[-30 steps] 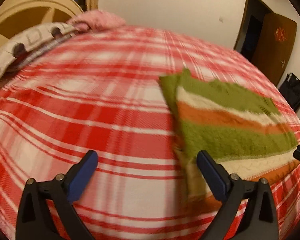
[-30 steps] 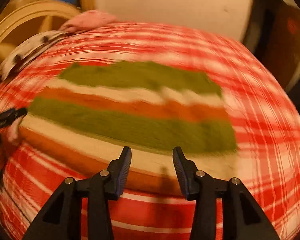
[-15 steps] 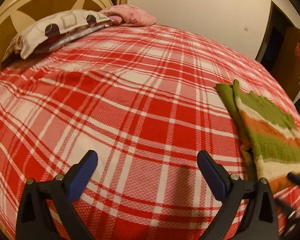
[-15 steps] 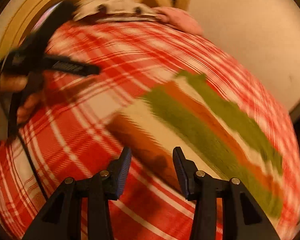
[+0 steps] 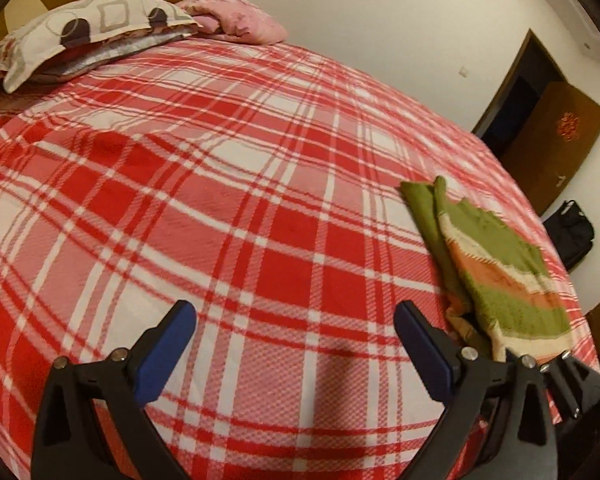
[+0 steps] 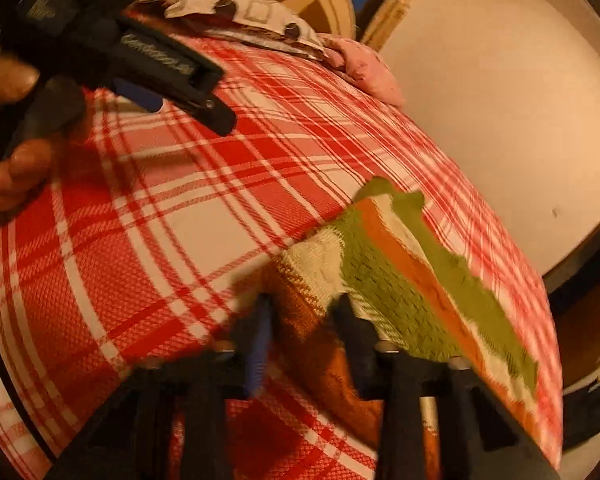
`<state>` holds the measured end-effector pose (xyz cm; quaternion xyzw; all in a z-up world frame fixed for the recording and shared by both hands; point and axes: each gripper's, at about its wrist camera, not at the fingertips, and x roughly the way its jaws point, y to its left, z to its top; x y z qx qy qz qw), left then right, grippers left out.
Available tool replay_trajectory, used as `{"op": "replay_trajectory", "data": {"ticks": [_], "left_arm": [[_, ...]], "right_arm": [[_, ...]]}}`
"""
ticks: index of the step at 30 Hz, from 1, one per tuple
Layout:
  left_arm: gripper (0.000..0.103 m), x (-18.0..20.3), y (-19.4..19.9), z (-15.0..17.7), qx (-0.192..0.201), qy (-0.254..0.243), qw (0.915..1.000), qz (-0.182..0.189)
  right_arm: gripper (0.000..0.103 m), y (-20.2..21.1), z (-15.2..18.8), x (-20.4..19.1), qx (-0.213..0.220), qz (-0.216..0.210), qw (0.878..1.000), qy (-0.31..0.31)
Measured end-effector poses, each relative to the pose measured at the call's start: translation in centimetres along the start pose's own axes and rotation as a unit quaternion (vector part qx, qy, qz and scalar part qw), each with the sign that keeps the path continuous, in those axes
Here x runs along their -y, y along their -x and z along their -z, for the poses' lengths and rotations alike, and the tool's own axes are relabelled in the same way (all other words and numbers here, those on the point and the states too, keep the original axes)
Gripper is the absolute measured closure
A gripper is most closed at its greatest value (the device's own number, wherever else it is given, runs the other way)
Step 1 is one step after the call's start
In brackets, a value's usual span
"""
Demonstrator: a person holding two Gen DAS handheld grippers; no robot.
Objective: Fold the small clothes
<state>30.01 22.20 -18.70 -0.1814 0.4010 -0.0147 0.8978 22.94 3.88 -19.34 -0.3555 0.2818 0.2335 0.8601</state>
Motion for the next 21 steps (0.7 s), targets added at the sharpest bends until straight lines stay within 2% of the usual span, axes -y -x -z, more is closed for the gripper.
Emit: {"op": "replay_trajectory", "data": {"ticks": [3, 6, 8, 10, 12, 17, 21], "left_arm": [[0.001, 0.0, -0.7, -0.9, -0.007, -0.002, 0.9998, 0.018], [0.001, 0.0, -1.5, -1.6, -0.012, -0.001, 0.9998, 0.016], [0.001, 0.2, -1.8, -1.9, -0.014, -0.002, 0.9997, 0.019], [0.001, 0.4, -1.9, -1.8, -0.015, -0.005, 0.9996, 0.023], [0.001, 0.4, -2.0, -1.7, -0.015, -0.009, 0.9995, 0.026], [0.001, 0.5, -2.1, -1.8, -0.022, -0.015, 0.9985, 0.048], [0.001, 0.0, -2.2, -2.1, -0.027, -0.006, 0.997, 0.073]], "right_arm": [[0.079, 0.5, 0.4, 0.1, 0.007, -0.026, 1.0, -0.005], [0.078, 0.8, 1.0, -0.6, 0.002, -0.028, 1.0, 0.0], [0.07, 1.2, 1.1, -1.0, 0.001, -0.025, 1.0, 0.003], [0.062, 1.9, 1.3, -1.8, 0.003, -0.013, 1.0, 0.02], [0.062, 2.5, 1.7, -2.6, 0.009, 0.002, 0.999, 0.041], [0.062, 1.2, 1.1, -4.7, 0.026, 0.086, 0.99, 0.104], [0.062, -0.1, 0.0, -3.9, 0.031, 0.093, 0.991, 0.089]]}}
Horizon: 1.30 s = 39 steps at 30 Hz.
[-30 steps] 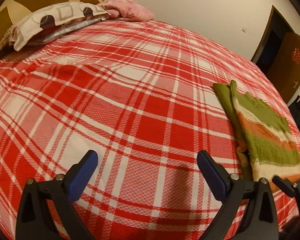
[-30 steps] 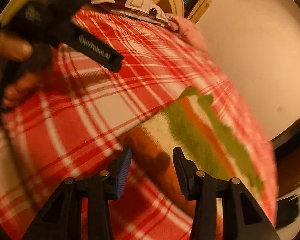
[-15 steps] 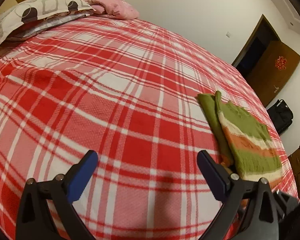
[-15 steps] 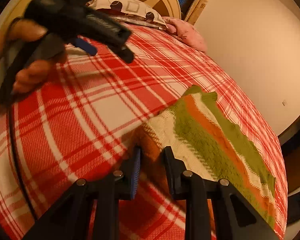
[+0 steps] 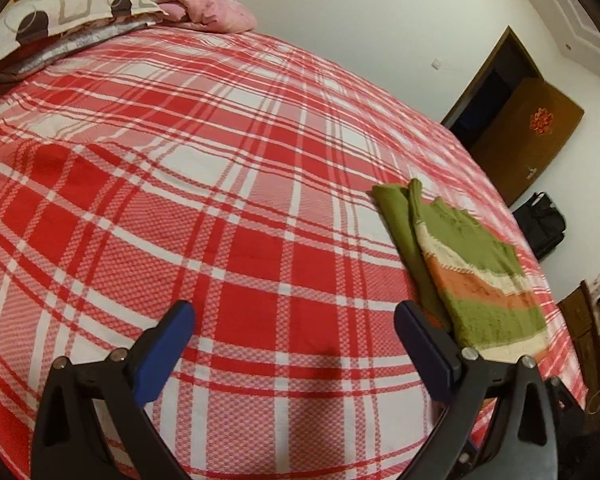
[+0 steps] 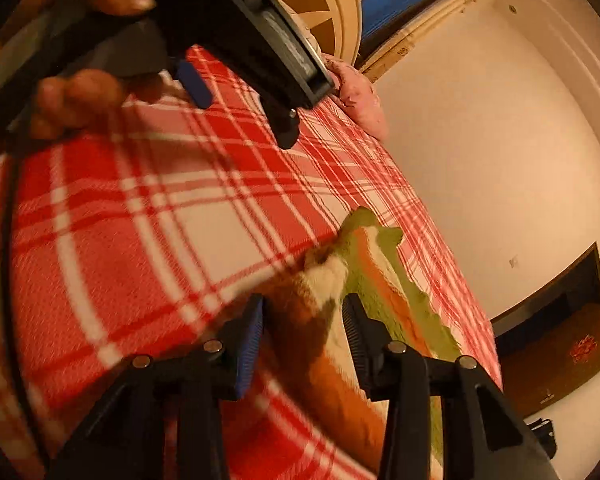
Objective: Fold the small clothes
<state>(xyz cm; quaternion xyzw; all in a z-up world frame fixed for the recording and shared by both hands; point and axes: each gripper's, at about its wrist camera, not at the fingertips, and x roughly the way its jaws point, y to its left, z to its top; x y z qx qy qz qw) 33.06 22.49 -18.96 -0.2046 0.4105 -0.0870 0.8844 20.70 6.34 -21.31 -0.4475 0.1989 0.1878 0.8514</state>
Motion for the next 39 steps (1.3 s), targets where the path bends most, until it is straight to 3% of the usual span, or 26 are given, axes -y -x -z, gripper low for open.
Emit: {"op": "replay_trajectory", "data": {"ticks": [2, 6, 12, 16, 23, 24, 26, 27, 31, 39], "left_arm": [[0.001, -0.4, 0.0, -0.3, -0.002, 0.007, 0.9998, 0.017], [0.001, 0.1, -1.1, -1.6, -0.016, 0.011, 0.9988, 0.045], [0.004, 4.2, -4.5, -3.9, -0.044, -0.006, 0.9951, 0.089], [0.01, 7.1, -7.8, -5.1, -0.072, -0.018, 0.9924, 0.098], [0.018, 9.3, -9.9, -5.5, -0.08, -0.05, 0.9924, 0.079], [0.024, 9.4, -10.1, -5.5, -0.08, -0.054, 0.9924, 0.077], [0.046, 9.5, -10.3, -5.6, -0.078, -0.067, 0.9928, 0.061], [0.076, 9.5, -10.4, -5.6, -0.083, -0.072, 0.9918, 0.066], [0.091, 9.4, -10.3, -6.0, -0.069, -0.061, 0.994, 0.059], [0.094, 10.5, -9.6, -6.5, -0.053, -0.056, 0.9957, 0.051]], "right_arm": [[0.076, -0.1, 0.0, 0.7, -0.004, -0.02, 1.0, -0.022], [0.089, 0.5, 0.5, 0.9, -0.002, -0.03, 0.999, -0.031], [0.089, 0.6, 0.9, 1.3, 0.0, -0.044, 0.998, -0.046], [0.089, 0.3, 1.1, 1.2, 0.001, -0.046, 0.998, -0.048], [0.089, 0.7, 1.4, 1.8, 0.003, -0.053, 0.997, -0.059], [0.089, 0.5, 1.5, 2.0, 0.003, -0.054, 0.997, -0.06], [0.089, 0.5, 1.6, 2.3, 0.004, -0.058, 0.996, -0.064], [0.089, 0.0, 1.7, 2.6, 0.005, -0.059, 0.996, -0.065], [0.091, 0.3, 2.2, 3.2, 0.007, -0.059, 0.996, -0.068], [0.097, 0.3, 4.2, 6.2, 0.01, -0.042, 0.995, -0.09]]}}
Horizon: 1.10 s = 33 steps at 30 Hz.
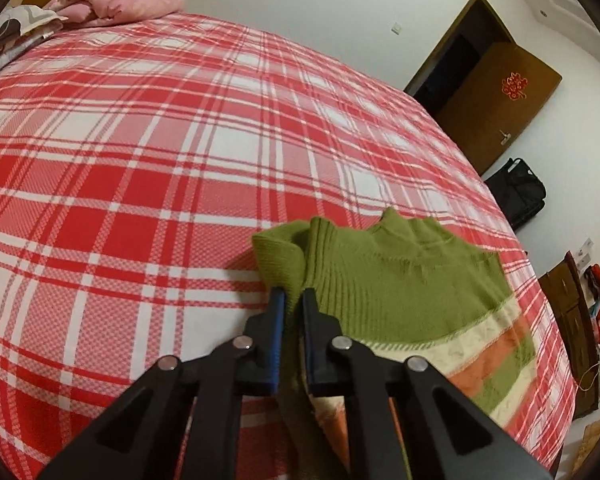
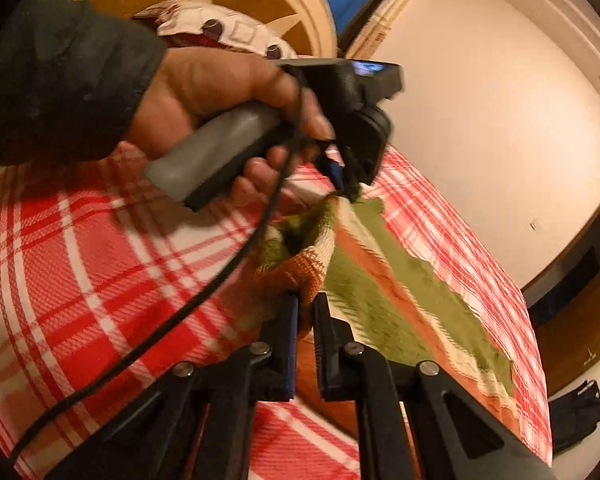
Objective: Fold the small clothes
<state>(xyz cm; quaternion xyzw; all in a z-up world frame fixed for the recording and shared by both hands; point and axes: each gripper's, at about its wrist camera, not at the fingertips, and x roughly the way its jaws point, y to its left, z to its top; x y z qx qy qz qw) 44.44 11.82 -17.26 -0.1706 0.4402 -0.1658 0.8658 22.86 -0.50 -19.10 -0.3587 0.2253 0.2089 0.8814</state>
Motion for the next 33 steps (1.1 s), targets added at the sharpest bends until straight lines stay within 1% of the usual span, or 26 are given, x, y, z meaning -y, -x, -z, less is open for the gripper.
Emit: {"op": "replay_trajectory", "data": {"ticks": [4, 9, 16, 21, 27, 32, 33], "left_arm": [[0.095, 1.1, 1.0, -0.8, 0.012, -0.001, 0.9999, 0.01], [0.095, 3.6, 2.3, -1.8, 0.03, -0.013, 0.9992, 0.024], [0.095, 7.7, 3.1, -2.9, 0.05, -0.031, 0.9976, 0.038], [0.095, 10.9, 2.6, -3.6, 0.055, -0.049, 0.9962, 0.047], [0.096, 15.7, 1.8, -4.1, 0.055, -0.079, 0.9938, 0.056], [0.096, 19.6, 0.3, -4.0, 0.048, -0.099, 0.9918, 0.065], [0.096, 20.4, -0.1, -3.9, 0.045, -0.103, 0.9915, 0.066]], "right_arm": [[0.097, 0.8, -0.1, 2.3, 0.014, 0.01, 0.999, -0.029], [0.097, 1.4, -0.1, 4.0, 0.032, 0.024, 0.998, -0.046], [0.097, 3.3, 0.7, 7.5, 0.043, 0.061, 0.994, -0.077], [0.097, 4.4, 2.2, 9.9, 0.039, 0.076, 0.991, -0.107], [0.097, 5.3, 4.2, 12.2, 0.033, 0.086, 0.986, -0.14], [0.098, 6.0, 6.1, 14.6, 0.028, 0.091, 0.98, -0.177], [0.099, 6.1, 6.5, 14.9, 0.027, 0.092, 0.979, -0.182]]}}
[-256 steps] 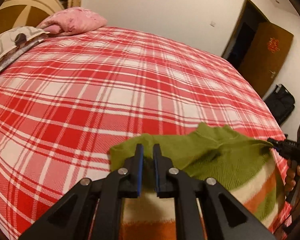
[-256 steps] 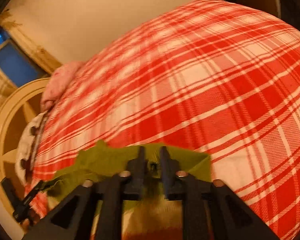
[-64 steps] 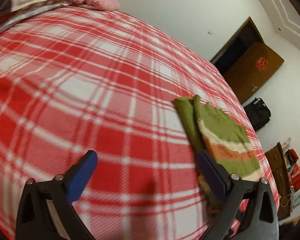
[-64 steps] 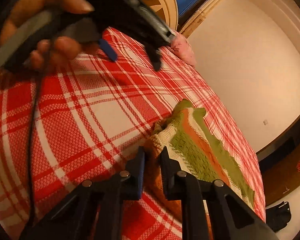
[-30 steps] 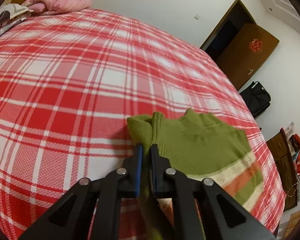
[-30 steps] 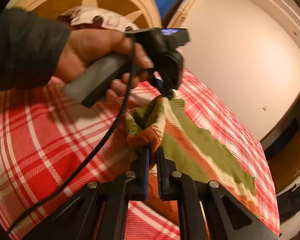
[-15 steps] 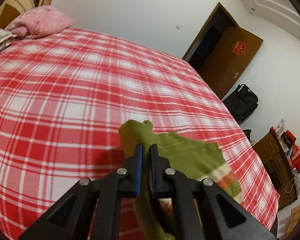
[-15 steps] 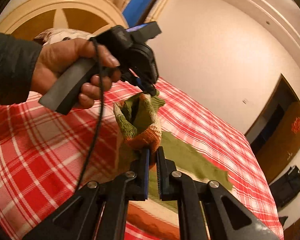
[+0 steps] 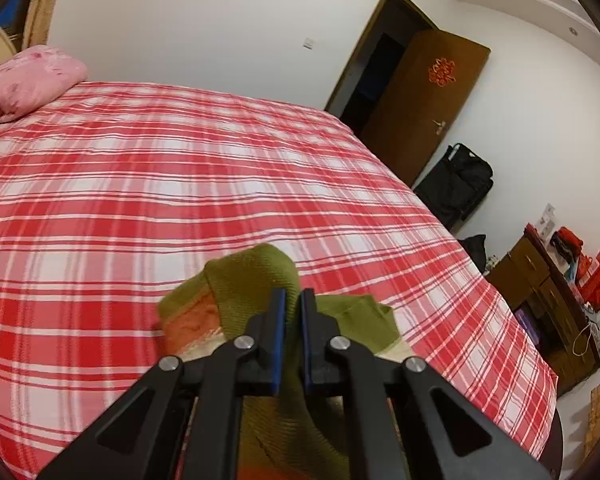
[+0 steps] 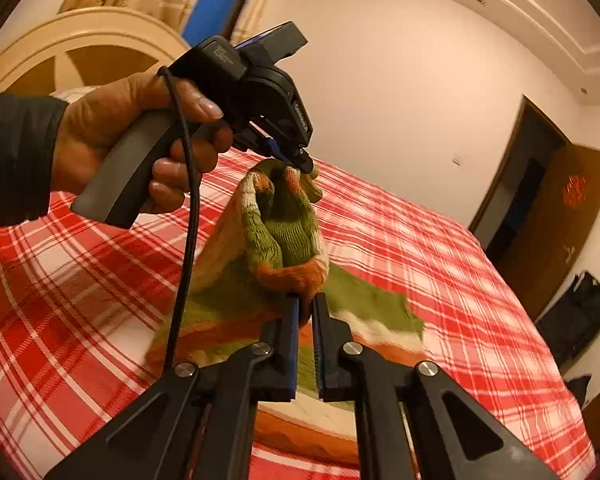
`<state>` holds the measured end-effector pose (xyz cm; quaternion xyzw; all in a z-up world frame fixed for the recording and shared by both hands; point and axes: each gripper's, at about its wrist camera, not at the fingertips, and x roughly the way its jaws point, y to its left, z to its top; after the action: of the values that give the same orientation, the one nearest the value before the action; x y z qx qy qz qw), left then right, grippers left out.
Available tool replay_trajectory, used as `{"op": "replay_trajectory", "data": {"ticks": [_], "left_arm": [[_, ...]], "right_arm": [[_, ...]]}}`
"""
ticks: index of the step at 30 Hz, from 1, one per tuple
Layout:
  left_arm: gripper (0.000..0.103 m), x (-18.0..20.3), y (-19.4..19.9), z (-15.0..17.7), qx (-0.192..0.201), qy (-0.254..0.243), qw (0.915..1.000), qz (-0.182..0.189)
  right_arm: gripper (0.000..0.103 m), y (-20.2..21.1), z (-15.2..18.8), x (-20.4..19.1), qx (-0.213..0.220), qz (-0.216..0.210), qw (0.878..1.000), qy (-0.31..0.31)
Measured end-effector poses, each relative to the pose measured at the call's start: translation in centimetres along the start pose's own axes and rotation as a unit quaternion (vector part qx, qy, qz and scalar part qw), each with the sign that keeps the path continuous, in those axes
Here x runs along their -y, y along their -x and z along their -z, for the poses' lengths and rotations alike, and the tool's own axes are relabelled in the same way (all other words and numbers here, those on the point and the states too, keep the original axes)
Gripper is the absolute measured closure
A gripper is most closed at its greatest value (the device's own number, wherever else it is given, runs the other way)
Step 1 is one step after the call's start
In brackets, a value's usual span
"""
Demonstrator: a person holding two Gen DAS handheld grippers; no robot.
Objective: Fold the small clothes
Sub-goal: 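Lift the folded sweater with both grippers and turn it over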
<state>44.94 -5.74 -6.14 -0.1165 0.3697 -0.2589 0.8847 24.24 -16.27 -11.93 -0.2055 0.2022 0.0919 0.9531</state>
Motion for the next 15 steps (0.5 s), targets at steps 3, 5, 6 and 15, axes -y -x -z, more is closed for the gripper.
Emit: {"op": "replay_trajectory", "data": {"ticks": [3, 5, 6, 15], "left_arm": [[0.097, 1.6, -1.5, 0.1, -0.012, -0.008, 0.9999, 0.005], [0.097, 2.8, -2.9, 0.4, -0.026, -0.015, 0.9995, 0.006], [0.097, 3.2, -3.5, 0.7, -0.031, -0.018, 0.9993, 0.007], [0.092, 4.4, -7.9, 2.5, -0.093, -0.029, 0.9951, -0.014]], "right_arm": [[0.103, 0.3, 0.7, 2.1, -0.004, 0.019, 1.0, -0.015], [0.103, 0.1, 1.5, 3.9, -0.017, 0.017, 0.999, -0.035], [0.103, 0.0, 1.8, 4.5, -0.022, 0.016, 0.999, -0.043], [0.075, -3.3, 6.6, 9.5, -0.114, -0.171, 0.949, -0.241]]}}
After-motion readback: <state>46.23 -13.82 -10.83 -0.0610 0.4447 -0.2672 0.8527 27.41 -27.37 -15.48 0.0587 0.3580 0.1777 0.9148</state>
